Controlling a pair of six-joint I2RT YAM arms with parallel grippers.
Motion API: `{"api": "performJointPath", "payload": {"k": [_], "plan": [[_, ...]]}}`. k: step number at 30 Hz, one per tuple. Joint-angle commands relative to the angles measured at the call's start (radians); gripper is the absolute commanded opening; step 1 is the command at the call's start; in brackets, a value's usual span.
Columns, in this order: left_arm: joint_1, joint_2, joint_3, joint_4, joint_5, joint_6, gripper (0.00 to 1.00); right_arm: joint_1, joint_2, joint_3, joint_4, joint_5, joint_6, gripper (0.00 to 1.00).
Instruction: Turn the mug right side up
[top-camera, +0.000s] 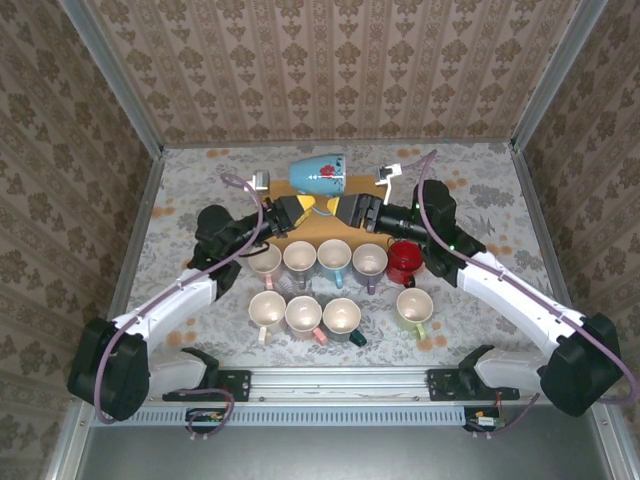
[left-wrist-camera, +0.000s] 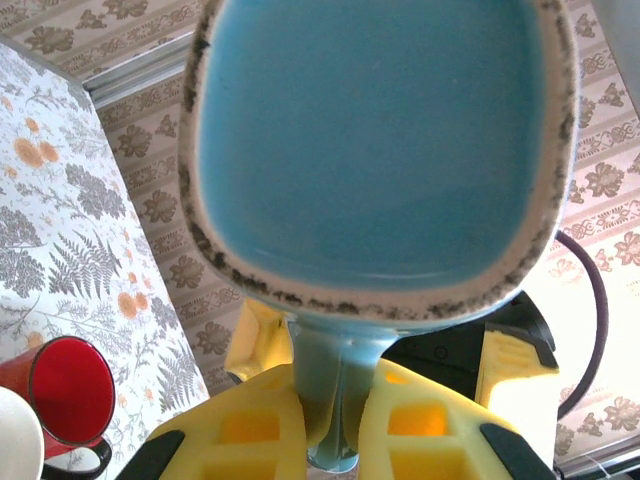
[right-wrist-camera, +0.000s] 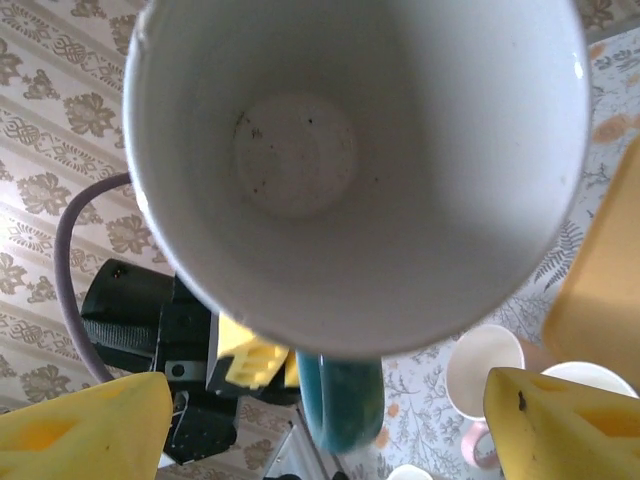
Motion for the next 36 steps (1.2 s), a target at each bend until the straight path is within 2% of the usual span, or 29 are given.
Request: {"api": "performJointPath", "payload": {"k": [1, 5, 9, 18, 19, 22, 24, 25, 26, 28, 31, 33, 36], "plan": [[-0.012, -0.036, 0.032, 0.067, 0.013, 0.027, 0.00, 0.001, 0.017, 0.006, 0.126, -0.030, 0.044, 0.80], [-0.033, -0.046, 0.026, 0.053, -0.001, 0.038, 0.00, 0.004, 0.034, -0.012, 0.212, -0.038, 0.086, 0.65], [-0.053, -0.049, 0.026, 0.033, -0.008, 0.060, 0.00, 0.007, 0.038, -0.024, 0.244, -0.024, 0.106, 0.41], [-0.080, -0.041, 0.023, 0.013, -0.009, 0.093, 0.00, 0.008, 0.007, -0.056, 0.245, 0.008, 0.127, 0.01], [-0.080, -0.042, 0.022, 0.004, -0.007, 0.100, 0.01, 0.008, -0.001, -0.058, 0.236, 0.014, 0.125, 0.00], [-0.076, -0.049, 0.016, -0.031, 0.002, 0.124, 0.19, 0.008, -0.042, -0.057, 0.170, 0.043, 0.094, 0.00], [-0.073, -0.057, 0.023, -0.075, 0.015, 0.149, 0.49, 0.008, -0.087, -0.046, 0.068, 0.084, 0.038, 0.00], [-0.069, -0.066, 0.030, -0.108, 0.022, 0.172, 0.60, 0.008, -0.110, -0.033, -0.006, 0.113, 0.003, 0.00], [-0.066, -0.077, 0.040, -0.151, 0.029, 0.203, 0.64, 0.010, -0.132, -0.019, -0.076, 0.139, -0.034, 0.00], [-0.056, -0.113, 0.081, -0.340, 0.032, 0.323, 0.67, 0.015, -0.174, 0.017, -0.245, 0.194, -0.118, 0.00], [-0.053, -0.189, 0.184, -0.751, -0.061, 0.610, 0.70, 0.077, -0.237, 0.081, -0.519, 0.337, -0.283, 0.00], [-0.058, -0.215, 0.266, -0.982, -0.162, 0.789, 0.70, 0.167, -0.282, 0.106, -0.686, 0.500, -0.384, 0.00], [-0.066, -0.227, 0.353, -1.174, -0.265, 0.969, 0.70, 0.306, -0.326, 0.128, -0.890, 0.675, -0.446, 0.00]]}}
